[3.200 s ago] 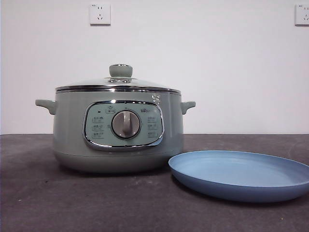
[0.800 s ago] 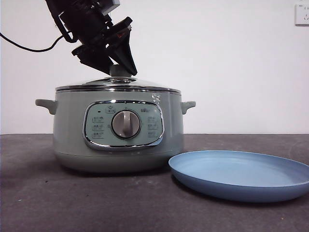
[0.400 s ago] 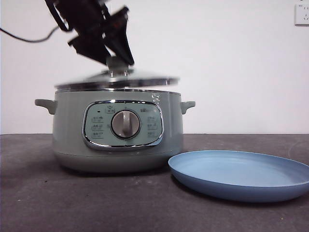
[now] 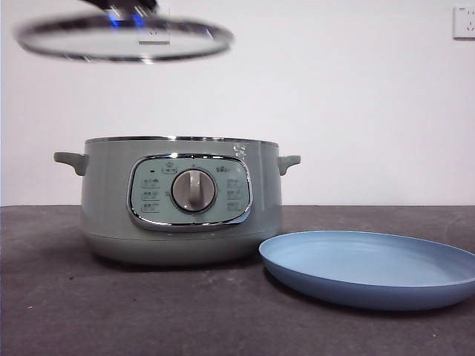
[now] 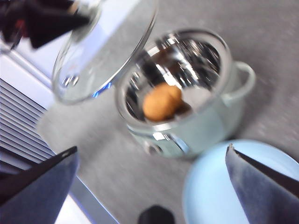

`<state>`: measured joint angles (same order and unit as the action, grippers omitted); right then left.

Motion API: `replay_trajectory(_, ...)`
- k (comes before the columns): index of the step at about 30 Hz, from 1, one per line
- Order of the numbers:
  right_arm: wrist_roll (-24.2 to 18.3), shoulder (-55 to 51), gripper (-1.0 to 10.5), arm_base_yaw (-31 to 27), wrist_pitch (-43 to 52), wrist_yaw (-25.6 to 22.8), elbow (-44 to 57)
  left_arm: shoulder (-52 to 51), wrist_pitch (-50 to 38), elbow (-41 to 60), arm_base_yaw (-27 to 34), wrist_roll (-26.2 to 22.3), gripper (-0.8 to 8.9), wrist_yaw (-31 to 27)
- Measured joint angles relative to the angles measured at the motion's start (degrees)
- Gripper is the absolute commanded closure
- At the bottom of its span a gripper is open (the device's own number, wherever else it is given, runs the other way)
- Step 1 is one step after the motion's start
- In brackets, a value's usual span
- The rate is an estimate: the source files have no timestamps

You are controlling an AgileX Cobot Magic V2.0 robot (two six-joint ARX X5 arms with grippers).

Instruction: Take the potato out from the steamer,put the potato on the plate,close the lid

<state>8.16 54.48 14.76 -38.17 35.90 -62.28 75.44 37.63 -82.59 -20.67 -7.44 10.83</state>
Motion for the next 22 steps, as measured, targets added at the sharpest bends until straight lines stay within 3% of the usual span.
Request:
replay_trajectory(6,6.2,9.4,3.5,7.8,5.3,-0.1,-5.0,-11.4,6.7,0.0,1.2,0.0,8.22,-2.9)
replay_trajectory(14,8.2,29.7,3.5,15.3,4.6,-5.2,-22.1,-23.4,17.7,0.0,2.2,0.0,8.22,-7.9)
replay_trajectory(22,8.9,50.9,3.5,20.3,-4.9,-12.7,-43.1,-30.9,21.6,0.0,2.3,0.9,8.22,-9.6)
